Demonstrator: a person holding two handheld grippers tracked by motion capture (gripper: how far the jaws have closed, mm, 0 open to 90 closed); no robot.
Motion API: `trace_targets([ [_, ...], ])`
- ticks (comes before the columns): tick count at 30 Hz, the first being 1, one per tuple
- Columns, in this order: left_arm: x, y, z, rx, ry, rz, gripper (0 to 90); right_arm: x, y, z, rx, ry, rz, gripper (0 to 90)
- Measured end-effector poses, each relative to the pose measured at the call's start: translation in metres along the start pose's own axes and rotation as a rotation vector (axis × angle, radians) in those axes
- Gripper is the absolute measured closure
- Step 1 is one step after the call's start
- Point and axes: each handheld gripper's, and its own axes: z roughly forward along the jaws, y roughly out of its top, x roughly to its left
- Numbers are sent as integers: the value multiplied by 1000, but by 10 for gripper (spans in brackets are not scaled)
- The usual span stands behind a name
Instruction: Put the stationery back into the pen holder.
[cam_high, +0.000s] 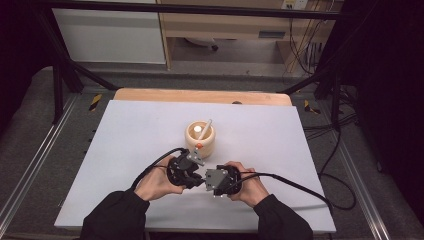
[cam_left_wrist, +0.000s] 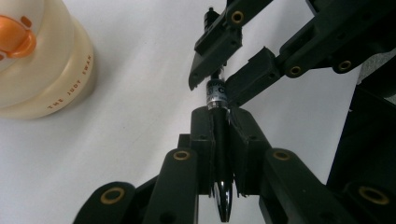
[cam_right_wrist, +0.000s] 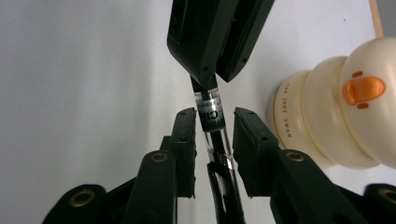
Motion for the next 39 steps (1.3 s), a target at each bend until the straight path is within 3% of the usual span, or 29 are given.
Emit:
trace_targets([
  [10,-1,1,0,0,-14,10,795,3,-1,1,-9,14,-79,785],
  [15,0,0,0,-27,-16,18,789,3,-1,0,-13,11,-86,796],
  [24,4,-11,-8,-99,40,32,550,-4,-6,-3,21,4,-37,798],
  [29,8,-23,-14,-137,92,42,384,-8,-13,-5,33,-7,-3,798],
  [34,16,-38,-16,-156,131,9,258,-10,-20,-8,48,-13,43,798],
  [39,24,-55,-17,-170,166,-37,191,-14,-28,-10,51,-22,104,798],
])
